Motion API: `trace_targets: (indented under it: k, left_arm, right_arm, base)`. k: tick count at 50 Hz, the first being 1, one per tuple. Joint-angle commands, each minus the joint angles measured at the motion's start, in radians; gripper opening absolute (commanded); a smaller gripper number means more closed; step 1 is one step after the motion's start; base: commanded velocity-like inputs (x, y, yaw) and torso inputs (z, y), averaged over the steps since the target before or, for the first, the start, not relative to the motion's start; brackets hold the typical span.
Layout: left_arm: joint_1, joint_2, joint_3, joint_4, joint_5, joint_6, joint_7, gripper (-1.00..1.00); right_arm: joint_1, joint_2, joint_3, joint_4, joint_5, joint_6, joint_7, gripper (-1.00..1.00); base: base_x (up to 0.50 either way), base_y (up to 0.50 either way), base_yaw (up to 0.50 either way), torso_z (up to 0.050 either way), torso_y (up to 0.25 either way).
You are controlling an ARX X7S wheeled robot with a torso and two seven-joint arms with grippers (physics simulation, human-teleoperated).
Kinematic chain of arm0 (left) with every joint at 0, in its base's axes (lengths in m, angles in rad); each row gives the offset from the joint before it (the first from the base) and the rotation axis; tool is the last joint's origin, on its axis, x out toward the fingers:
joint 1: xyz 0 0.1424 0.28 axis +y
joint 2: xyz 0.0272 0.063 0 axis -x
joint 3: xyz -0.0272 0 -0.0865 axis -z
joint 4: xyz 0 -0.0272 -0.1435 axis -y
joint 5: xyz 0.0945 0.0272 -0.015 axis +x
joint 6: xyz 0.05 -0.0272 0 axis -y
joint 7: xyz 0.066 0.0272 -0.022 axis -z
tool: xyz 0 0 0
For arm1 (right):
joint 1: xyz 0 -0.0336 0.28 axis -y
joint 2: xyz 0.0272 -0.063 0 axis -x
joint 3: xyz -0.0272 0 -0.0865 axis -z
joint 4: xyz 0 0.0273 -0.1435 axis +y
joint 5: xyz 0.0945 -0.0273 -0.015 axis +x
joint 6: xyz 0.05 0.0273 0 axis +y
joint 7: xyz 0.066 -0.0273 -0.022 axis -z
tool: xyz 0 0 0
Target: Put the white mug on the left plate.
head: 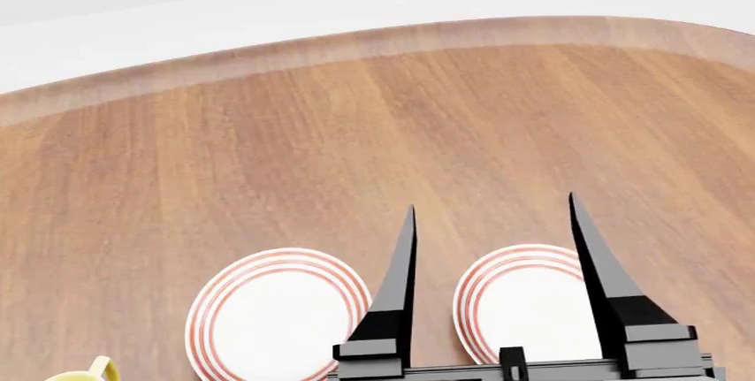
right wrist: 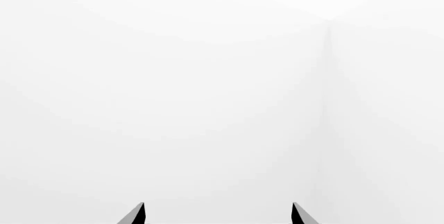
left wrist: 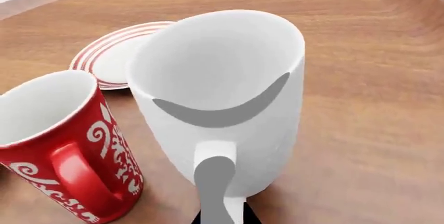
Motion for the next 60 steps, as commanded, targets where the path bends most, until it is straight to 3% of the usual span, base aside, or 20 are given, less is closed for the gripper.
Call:
trace_targets:
  k: [1,26,60]
  left_arm:
    - [-0.005,-0.019,0.003,0.126,-0.003,-0.056,-0.007,-1.0]
    - [-0.044,-0.039,-0.04,0.436,-0.055,-0.241,-0.003,-1.0]
    - [-0.134,-0.035,-0.2,0.47,-0.17,-0.302,-0.02,-1.0]
  right_arm:
    - [0.002,0.003,-0.001,-0.003,0.003,0.001,0.003,1.0]
    - [0.007,0.008,-0.009,-0.019,0.005,0.011,0.014,1.0]
    - [0.015,0.015,-0.013,-0.017,0.017,0.011,0.021,1.0]
  base:
    - [0.0,0.0,0.0,0.0,0.0]
    - [0.0,0.0,0.0,0.0,0.0]
    - [0.0,0.0,0.0,0.0,0.0]
